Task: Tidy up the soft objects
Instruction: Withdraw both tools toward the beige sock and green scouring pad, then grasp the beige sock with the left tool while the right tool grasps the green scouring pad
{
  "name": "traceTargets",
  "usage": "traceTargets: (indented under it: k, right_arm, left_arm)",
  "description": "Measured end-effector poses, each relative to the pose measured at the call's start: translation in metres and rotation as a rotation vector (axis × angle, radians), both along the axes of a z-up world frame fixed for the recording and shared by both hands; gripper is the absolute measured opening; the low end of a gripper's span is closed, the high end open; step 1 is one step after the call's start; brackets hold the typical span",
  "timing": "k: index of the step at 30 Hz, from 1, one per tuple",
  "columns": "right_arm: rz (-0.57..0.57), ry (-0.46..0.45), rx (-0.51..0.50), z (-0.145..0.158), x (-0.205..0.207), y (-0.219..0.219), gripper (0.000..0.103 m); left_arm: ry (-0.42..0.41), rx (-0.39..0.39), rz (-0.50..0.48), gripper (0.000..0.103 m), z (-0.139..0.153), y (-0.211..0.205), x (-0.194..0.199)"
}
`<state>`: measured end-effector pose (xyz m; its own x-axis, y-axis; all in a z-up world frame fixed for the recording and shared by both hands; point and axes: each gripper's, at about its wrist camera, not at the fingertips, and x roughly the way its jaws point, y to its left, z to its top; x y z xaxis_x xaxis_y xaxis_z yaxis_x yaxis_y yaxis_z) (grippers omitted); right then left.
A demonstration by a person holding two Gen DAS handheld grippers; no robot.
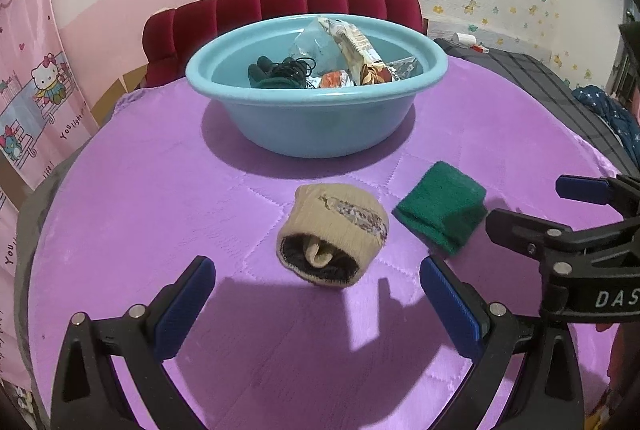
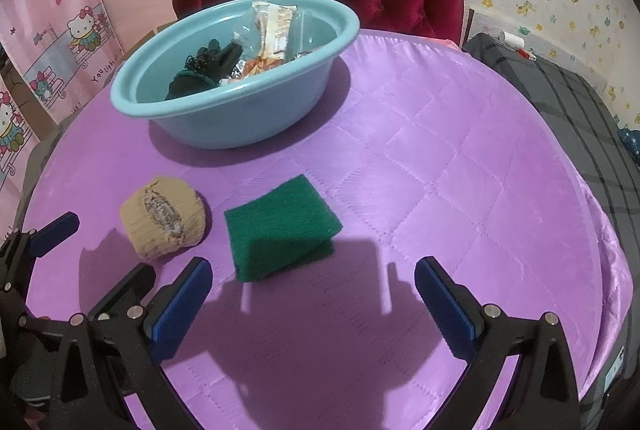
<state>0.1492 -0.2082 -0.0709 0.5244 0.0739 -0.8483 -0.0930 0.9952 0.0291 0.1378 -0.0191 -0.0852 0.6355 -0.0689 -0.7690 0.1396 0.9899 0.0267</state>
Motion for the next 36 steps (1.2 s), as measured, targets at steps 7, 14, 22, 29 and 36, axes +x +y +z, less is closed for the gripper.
traceTargets:
  k: [7, 14, 22, 29, 36]
  right_arm:
    - [0.000, 0.020, 0.006, -0.009, 0.013, -0.007, 0.103]
    - [-0.001, 0.041, 0.010, -0.016, 0.024, -0.010, 0.103]
    - [0.000, 0.054, 0.015, -0.019, 0.030, -0.008, 0.103]
    - [0.020, 0.072, 0.033, -0.021, 0.037, -0.001, 0.103]
    - [0.043, 0.090, 0.034, -0.032, 0.046, 0.014, 0.093]
  left_arm:
    - [0.034, -0.009, 0.000, 0.103, -0.010, -0.007, 0.020]
    - [0.058, -0.015, -0.022, 0.059, -0.019, -0.016, 0.033]
    - [0.057, -0.027, -0.059, 0.023, -0.021, -0.017, 0.034]
    - [0.087, -0.052, -0.015, 0.023, -0.018, -0.002, 0.033]
    - [0.072, -0.048, 0.021, 0.023, -0.014, 0.010, 0.028]
